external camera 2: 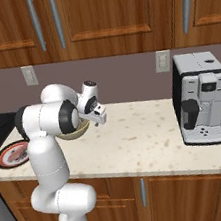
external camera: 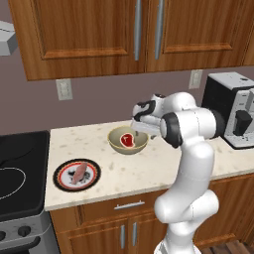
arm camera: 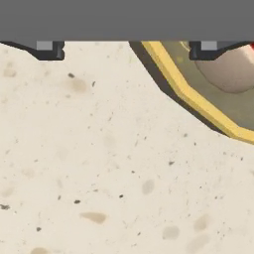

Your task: Place one of the steaks on the plate and the other in the bowl. Then place the bowl in the fridge.

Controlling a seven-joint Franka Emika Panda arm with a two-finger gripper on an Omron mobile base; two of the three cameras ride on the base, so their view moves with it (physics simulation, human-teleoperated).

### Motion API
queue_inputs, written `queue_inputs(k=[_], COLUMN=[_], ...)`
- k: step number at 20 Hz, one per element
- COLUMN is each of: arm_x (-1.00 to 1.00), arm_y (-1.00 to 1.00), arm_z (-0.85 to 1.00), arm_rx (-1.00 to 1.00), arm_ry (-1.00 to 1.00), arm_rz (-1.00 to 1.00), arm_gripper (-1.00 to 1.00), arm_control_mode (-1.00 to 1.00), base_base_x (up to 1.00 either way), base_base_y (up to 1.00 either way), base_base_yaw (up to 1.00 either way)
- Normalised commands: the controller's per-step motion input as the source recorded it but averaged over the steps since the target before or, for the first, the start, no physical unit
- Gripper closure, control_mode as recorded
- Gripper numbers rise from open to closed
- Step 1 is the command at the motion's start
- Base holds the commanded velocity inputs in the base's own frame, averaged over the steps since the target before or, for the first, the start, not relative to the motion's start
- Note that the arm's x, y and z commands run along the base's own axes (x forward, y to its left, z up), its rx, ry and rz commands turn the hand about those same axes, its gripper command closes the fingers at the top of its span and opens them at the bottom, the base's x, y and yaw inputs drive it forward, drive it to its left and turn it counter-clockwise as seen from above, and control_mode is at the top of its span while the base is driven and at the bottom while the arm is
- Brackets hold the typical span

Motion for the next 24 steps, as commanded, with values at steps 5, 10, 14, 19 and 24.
queue_inputs(k=[5,10,14,19,24], arm_x=[0.04,0.0,0.0,0.0,-0.08], arm_y=[0.0,0.06,0.21,0.31,0.09], arm_z=[-0.22,0.0,0.0,0.0,0.11], arm_rx=[0.0,0.0,0.0,0.0,0.02], arm_ry=[0.0,0.0,0.01,0.02,-0.03], arm_rz=[0.01,0.0,0.0,0.0,-0.09], arm_gripper=[-1.0,1.0,1.0,1.0,1.0], arm_control_mode=[-1.0,-1.0,-1.0,-1.0,-1.0], base_base_x=[0.0,0.0,0.0,0.0,0.0], base_base_y=[0.0,0.0,0.0,0.0,0.0], base_base_yaw=[0.0,0.0,0.0,0.0,0.0])
